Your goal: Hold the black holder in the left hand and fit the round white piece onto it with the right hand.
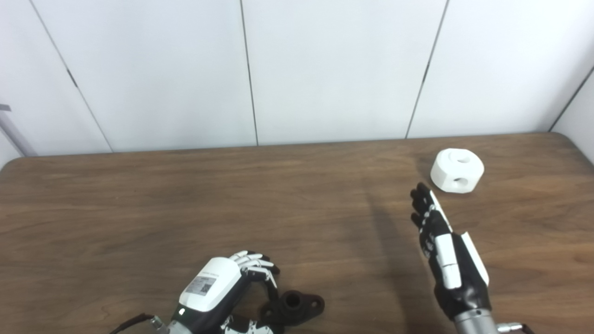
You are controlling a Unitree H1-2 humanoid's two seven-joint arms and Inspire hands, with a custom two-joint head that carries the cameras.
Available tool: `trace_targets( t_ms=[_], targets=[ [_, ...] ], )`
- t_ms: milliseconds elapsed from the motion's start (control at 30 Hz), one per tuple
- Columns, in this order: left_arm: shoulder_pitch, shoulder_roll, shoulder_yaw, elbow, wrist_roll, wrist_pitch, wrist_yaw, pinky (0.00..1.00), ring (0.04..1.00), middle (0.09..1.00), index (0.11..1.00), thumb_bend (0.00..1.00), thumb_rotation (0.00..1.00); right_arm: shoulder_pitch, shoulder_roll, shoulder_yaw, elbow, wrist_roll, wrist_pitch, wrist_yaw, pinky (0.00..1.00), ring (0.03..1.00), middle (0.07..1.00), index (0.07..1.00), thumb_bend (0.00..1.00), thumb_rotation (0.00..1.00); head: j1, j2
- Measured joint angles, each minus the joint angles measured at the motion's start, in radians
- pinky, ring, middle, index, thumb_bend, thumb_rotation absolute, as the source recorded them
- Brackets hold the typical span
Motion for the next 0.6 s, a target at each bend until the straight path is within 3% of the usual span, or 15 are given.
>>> trace_targets(
  t_ms=[200, 333, 433, 600],
  targets=[
    [-0.003, 0.001, 0.003, 0.019, 0.001, -0.023, 0.011, 0.89, 0.827, 0.753, 0.485, 0.52, 0.05, 0.002, -0.011, -0.074, -0.044, 0.026, 0.061, 0.001, 1.00, 1.000, 0.991, 0.994, 0.60, 1.00, -0.052, -0.015],
    [-0.002, 0.007, 0.009, 0.024, 0.001, -0.037, 0.013, 0.89, 0.829, 0.754, 0.485, 0.52, 0.05, -0.003, -0.023, -0.124, -0.083, 0.020, 0.137, 0.005, 1.00, 1.000, 0.987, 0.998, 0.63, 1.00, -0.080, -0.025],
    [-0.001, 0.017, 0.016, 0.027, 0.000, -0.042, 0.013, 0.87, 0.822, 0.749, 0.485, 0.52, 0.05, -0.024, -0.044, -0.147, -0.095, -0.024, 0.199, 0.022, 1.00, 1.000, 0.982, 0.999, 0.64, 1.00, -0.144, -0.047],
    [0.000, 0.021, 0.023, 0.046, 0.000, -0.052, 0.029, 0.85, 0.811, 0.741, 0.485, 0.52, 0.05, -0.050, -0.207, -0.155, -0.096, -0.148, 0.292, 0.068, 1.00, 0.997, 0.988, 0.993, 0.62, 0.99, -0.156, -0.075]
  ],
)
